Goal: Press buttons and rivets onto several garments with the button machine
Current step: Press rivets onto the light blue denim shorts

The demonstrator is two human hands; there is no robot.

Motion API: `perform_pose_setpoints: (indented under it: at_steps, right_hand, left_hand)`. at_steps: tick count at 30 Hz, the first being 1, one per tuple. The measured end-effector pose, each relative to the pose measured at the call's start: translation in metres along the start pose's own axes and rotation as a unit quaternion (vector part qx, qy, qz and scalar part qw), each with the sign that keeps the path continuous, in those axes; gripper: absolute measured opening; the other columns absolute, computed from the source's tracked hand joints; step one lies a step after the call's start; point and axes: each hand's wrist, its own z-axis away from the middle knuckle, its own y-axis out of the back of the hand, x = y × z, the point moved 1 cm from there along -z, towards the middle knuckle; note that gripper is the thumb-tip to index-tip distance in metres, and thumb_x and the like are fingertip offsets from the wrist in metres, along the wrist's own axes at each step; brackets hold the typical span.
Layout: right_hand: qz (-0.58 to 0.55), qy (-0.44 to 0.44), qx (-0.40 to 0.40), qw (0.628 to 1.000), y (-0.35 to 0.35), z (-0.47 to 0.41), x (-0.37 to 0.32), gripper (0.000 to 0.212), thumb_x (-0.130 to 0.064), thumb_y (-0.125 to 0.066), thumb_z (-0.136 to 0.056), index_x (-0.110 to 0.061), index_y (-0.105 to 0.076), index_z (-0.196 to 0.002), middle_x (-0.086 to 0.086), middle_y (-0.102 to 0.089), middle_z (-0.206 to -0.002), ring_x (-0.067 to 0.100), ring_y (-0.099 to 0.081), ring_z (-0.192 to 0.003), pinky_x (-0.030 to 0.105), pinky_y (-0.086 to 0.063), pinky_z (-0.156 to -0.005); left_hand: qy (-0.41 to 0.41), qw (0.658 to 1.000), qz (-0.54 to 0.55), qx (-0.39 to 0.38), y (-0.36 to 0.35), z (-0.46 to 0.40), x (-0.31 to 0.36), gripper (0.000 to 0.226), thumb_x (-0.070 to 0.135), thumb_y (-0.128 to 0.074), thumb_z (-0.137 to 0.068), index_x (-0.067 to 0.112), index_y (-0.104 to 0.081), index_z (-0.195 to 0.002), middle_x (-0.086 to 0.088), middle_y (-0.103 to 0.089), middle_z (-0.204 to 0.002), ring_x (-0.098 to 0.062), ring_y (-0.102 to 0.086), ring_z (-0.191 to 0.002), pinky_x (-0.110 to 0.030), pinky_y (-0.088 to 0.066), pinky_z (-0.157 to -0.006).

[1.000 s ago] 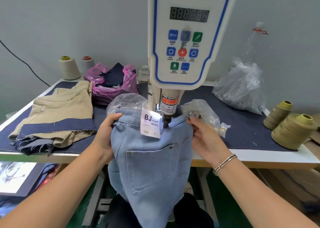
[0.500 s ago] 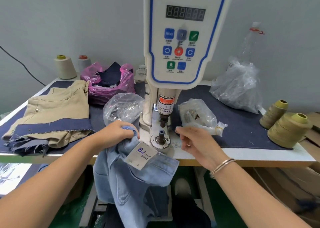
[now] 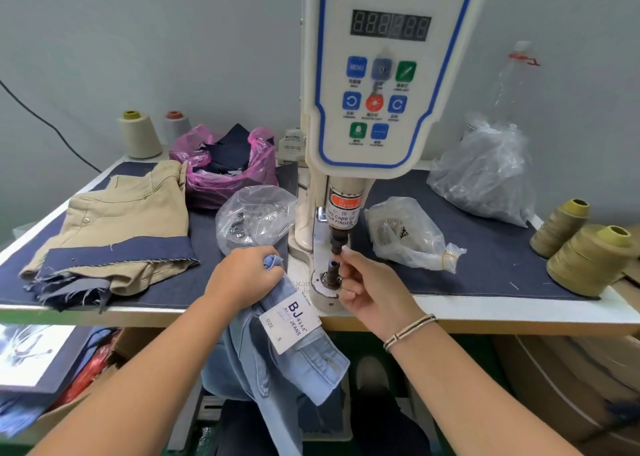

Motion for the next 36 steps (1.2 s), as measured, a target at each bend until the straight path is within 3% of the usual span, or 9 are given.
perform_pose_setpoints:
  at_steps: [11,17,21,24,29,31,33,35,36]
  right_hand:
    - [-0.096,-0.040,-0.024,0.994,0.000,0.002,0.003,0.016,-0.015,-0.063,-0.087,0.000,-0.068,-0.084,0.002,-0.051,-0.056,0.004,-0.031,-0.031,0.013,-0.032,-0.033]
    - [-0.118,-0.073,-0.018,0.990,-0.004,0.005,-0.006,0.030,-0.011,-0.059,-0.089,0.002,-0.067,-0.063,0.003,-0.049,-0.051,0.005,-0.031,-0.029,0.013,-0.032,-0.032]
    - [-0.117,-0.080,-0.025,0.990,-0.008,0.014,-0.004,0.024,-0.017,-0.056,-0.090,-0.002,-0.065,-0.074,0.002,-0.047,-0.057,0.006,-0.031,-0.032,0.014,-0.032,-0.034]
    - [-0.126,-0.086,-0.051,0.987,-0.013,0.027,0.010,0.028,-0.027,-0.047,-0.094,-0.005,-0.064,-0.089,0.002,-0.048,-0.062,0.008,-0.032,-0.036,0.015,-0.033,-0.036]
    - [0.073,-0.033,-0.106,0.991,-0.047,0.030,0.037,0.017,-0.017,-0.055,-0.091,-0.006,-0.067,-0.095,0.000,-0.048,-0.060,0.009,-0.033,-0.042,0.020,-0.033,-0.041]
    - [0.210,0.073,-0.105,0.969,-0.071,0.011,0.033,0.016,-0.015,-0.055,-0.091,-0.006,-0.068,-0.095,-0.002,-0.052,-0.063,0.008,-0.043,-0.047,0.022,-0.038,-0.048]
    - [0.359,0.184,-0.067,0.912,-0.094,-0.019,0.025,0.019,-0.018,-0.054,-0.093,-0.010,-0.070,-0.099,-0.002,-0.064,-0.077,0.012,-0.059,-0.069,0.027,-0.049,-0.067]
    - [0.514,0.257,-0.037,0.817,-0.114,-0.050,0.019,0.023,-0.017,-0.050,-0.094,-0.011,-0.070,-0.104,0.005,-0.070,-0.102,0.021,-0.062,-0.097,0.032,-0.048,-0.086]
    - [0.594,0.277,-0.030,0.755,-0.120,-0.065,0.019,0.025,-0.015,-0.047,-0.094,-0.011,-0.069,-0.105,0.008,-0.068,-0.108,0.025,-0.061,-0.101,0.031,-0.047,-0.086]
  left_hand:
    - [0.011,1.000,0.022,0.017,-0.002,0.001,-0.003,0.012,0.027,-0.056,-0.081,0.036,-0.058,-0.072,0.007,-0.062,-0.074,-0.022,-0.056,-0.076,-0.031,-0.037,-0.061]
    - [0.018,0.998,0.037,0.048,-0.003,0.003,-0.007,0.010,0.027,-0.055,-0.081,0.031,-0.059,-0.072,0.006,-0.061,-0.069,-0.023,-0.057,-0.073,-0.032,-0.041,-0.060]
    - [0.006,0.995,0.040,0.089,-0.003,0.005,-0.006,0.018,0.039,-0.044,-0.070,0.033,-0.061,-0.073,0.007,-0.061,-0.070,-0.023,-0.057,-0.073,-0.032,-0.041,-0.060]
    - [-0.023,0.990,0.013,0.136,-0.005,0.008,-0.007,0.021,0.037,-0.050,-0.075,0.032,-0.067,-0.084,0.009,-0.055,-0.082,-0.023,-0.056,-0.075,-0.031,-0.040,-0.062]
    - [-0.022,0.985,0.010,0.168,-0.006,0.013,-0.007,0.029,0.042,-0.050,-0.072,0.028,-0.069,-0.089,0.012,-0.056,-0.099,-0.023,-0.059,-0.075,-0.033,-0.043,-0.062]
    - [-0.007,0.986,0.021,0.165,-0.005,0.013,-0.008,0.027,0.044,-0.051,-0.074,0.027,-0.066,-0.089,0.014,-0.055,-0.101,-0.024,-0.059,-0.077,-0.032,-0.040,-0.062]
    - [0.002,0.986,0.014,0.164,-0.005,0.011,-0.008,0.022,0.037,-0.054,-0.081,0.020,-0.064,-0.091,0.006,-0.059,-0.101,-0.030,-0.059,-0.080,-0.033,-0.038,-0.062]
    - [0.026,0.988,0.016,0.152,-0.004,0.009,-0.007,0.025,0.041,-0.048,-0.081,0.017,-0.057,-0.080,-0.007,-0.064,-0.093,-0.034,-0.055,-0.075,-0.034,-0.036,-0.060]
    - [0.043,0.988,0.024,0.146,-0.003,0.008,-0.007,0.026,0.044,-0.043,-0.076,0.019,-0.050,-0.072,-0.011,-0.064,-0.087,-0.035,-0.052,-0.071,-0.034,-0.034,-0.059]
